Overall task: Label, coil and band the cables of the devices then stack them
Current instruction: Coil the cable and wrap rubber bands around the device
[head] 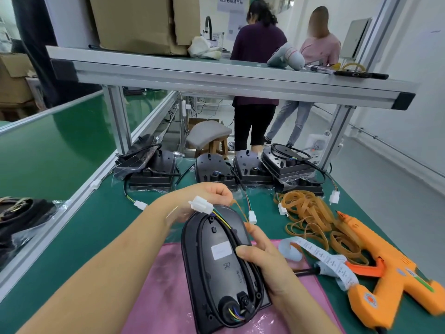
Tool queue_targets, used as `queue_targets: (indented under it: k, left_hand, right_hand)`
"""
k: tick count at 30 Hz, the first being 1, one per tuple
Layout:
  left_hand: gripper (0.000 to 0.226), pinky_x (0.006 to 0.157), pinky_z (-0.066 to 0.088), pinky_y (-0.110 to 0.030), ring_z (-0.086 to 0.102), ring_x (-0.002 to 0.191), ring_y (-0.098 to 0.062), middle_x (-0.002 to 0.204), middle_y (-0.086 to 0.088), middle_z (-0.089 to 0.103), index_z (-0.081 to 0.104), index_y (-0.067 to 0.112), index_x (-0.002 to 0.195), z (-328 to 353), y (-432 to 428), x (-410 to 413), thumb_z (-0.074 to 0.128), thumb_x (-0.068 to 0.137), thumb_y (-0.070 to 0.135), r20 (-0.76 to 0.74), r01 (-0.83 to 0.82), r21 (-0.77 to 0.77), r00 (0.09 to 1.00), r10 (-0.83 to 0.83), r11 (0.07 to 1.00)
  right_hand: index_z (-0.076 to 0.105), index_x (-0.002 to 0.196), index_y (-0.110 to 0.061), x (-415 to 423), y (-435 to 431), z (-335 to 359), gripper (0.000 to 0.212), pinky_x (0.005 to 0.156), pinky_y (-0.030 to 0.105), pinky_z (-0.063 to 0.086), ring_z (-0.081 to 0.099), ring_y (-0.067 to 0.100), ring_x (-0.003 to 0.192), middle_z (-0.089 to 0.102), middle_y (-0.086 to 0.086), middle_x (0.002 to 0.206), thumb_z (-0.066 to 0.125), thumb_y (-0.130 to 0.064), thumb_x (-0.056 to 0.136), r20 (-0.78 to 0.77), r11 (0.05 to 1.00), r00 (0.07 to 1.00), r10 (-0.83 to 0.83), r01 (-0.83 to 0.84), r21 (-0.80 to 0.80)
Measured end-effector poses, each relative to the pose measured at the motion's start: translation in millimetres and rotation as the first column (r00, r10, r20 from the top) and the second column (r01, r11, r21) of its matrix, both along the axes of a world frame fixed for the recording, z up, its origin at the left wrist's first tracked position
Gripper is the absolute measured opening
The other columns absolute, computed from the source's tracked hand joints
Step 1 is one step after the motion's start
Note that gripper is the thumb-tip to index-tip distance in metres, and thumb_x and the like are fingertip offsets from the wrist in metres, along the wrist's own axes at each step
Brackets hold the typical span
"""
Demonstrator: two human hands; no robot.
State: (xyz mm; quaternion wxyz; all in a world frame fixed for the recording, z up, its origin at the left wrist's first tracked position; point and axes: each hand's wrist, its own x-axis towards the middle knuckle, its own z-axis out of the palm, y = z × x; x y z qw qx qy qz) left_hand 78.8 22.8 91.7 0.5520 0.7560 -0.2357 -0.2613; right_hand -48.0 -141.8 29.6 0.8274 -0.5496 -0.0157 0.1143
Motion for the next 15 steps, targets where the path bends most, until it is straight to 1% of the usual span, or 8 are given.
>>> queue_targets:
  k: [2,4,5,7,9,12,13,15]
  left_hand:
    - [0.019,0.06,0.041,-0.015,0.046,0.067,-0.012,0.073,0.003,0.054,0.057,0.015,0.077,-3.5,3.3,0.8,0.057,0.093,0.005,-0.042,-0.036,-0.055,0.999,0.033,0.998]
    - [0.02,0.059,0.044,-0.014,0.048,0.067,-0.011,0.069,0.006,0.056,0.058,0.013,0.075,-4.7,6.3,1.2,0.056,0.094,0.006,-0.061,-0.031,-0.066,0.998,0.026,0.997]
    - [0.019,0.063,0.046,-0.015,0.05,0.068,-0.012,0.068,0.007,0.058,0.057,0.012,0.074,-4.0,8.0,1.5,0.057,0.093,0.008,-0.071,0.012,-0.054,0.997,-0.016,0.998]
    - [0.017,0.067,0.048,-0.021,0.053,0.067,-0.012,0.069,0.005,0.059,0.057,0.011,0.074,0.5,11.5,2.7,0.065,0.088,0.017,-0.175,0.157,-0.023,0.972,-0.158,0.987]
    - [0.018,0.061,0.047,-0.021,0.052,0.059,-0.009,0.065,0.003,0.057,0.058,0.011,0.075,6.5,15.3,3.1,0.069,0.084,0.023,-0.253,0.256,0.06,0.939,-0.233,0.965]
    - [0.021,0.046,0.031,-0.017,0.034,0.044,-0.008,0.05,0.007,0.039,0.057,0.012,0.075,13.4,14.4,3.6,0.07,0.081,0.027,-0.169,0.256,0.172,0.959,-0.228,0.951]
    - [0.021,0.046,0.029,-0.017,0.029,0.044,-0.008,0.05,0.006,0.035,0.059,0.013,0.073,16.0,10.2,2.2,0.072,0.08,0.029,-0.114,0.229,0.167,0.971,-0.212,0.959]
    - [0.021,0.047,0.03,-0.015,0.029,0.047,-0.01,0.053,0.004,0.035,0.065,0.018,0.07,21.3,0.9,-3.4,0.075,0.075,0.036,0.007,0.181,0.141,0.983,-0.184,0.973]
  right_hand:
    - [0.062,0.119,-0.018,-1.3,-1.9,0.5,0.061,0.076,0.04,0.056,0.067,0.033,0.09,0.069,0.021,0.109,0.074,-0.015,0.059,0.024,1.0,1.0,0.003,-0.003,0.0]
    - [0.064,0.118,-0.018,-3.1,-1.4,1.6,0.058,0.077,0.039,0.056,0.067,0.032,0.093,0.068,0.02,0.112,0.073,-0.015,0.06,0.033,1.0,0.999,0.024,-0.023,-0.008]
    - [0.065,0.117,-0.018,-4.0,-0.3,1.8,0.058,0.076,0.039,0.056,0.067,0.032,0.093,0.068,0.02,0.113,0.073,-0.015,0.06,0.026,0.999,0.999,0.035,-0.035,-0.017]
    - [0.066,0.114,-0.018,-6.0,1.1,1.2,0.057,0.075,0.038,0.056,0.067,0.032,0.092,0.068,0.021,0.113,0.072,-0.016,0.057,-0.009,0.998,0.999,0.042,-0.043,-0.043]
    - [0.067,0.113,-0.017,-9.0,3.1,-0.4,0.056,0.073,0.035,0.056,0.068,0.032,0.092,0.069,0.019,0.111,0.073,-0.017,0.057,-0.038,0.994,0.998,0.059,-0.062,-0.087]
    - [0.068,0.111,-0.019,-12.8,7.5,-4.1,0.054,0.077,0.036,0.056,0.069,0.03,0.093,0.071,0.015,0.109,0.072,-0.02,0.057,-0.08,0.978,0.994,0.072,-0.086,-0.189]
    - [0.068,0.111,-0.02,-13.0,8.2,-4.8,0.054,0.08,0.037,0.055,0.069,0.03,0.094,0.072,0.014,0.108,0.072,-0.022,0.057,-0.096,0.972,0.994,0.059,-0.079,-0.22]
    - [0.069,0.11,-0.017,-12.0,9.3,-5.0,0.054,0.083,0.038,0.053,0.069,0.03,0.093,0.072,0.014,0.106,0.071,-0.024,0.057,-0.12,0.965,0.992,0.029,-0.059,-0.254]
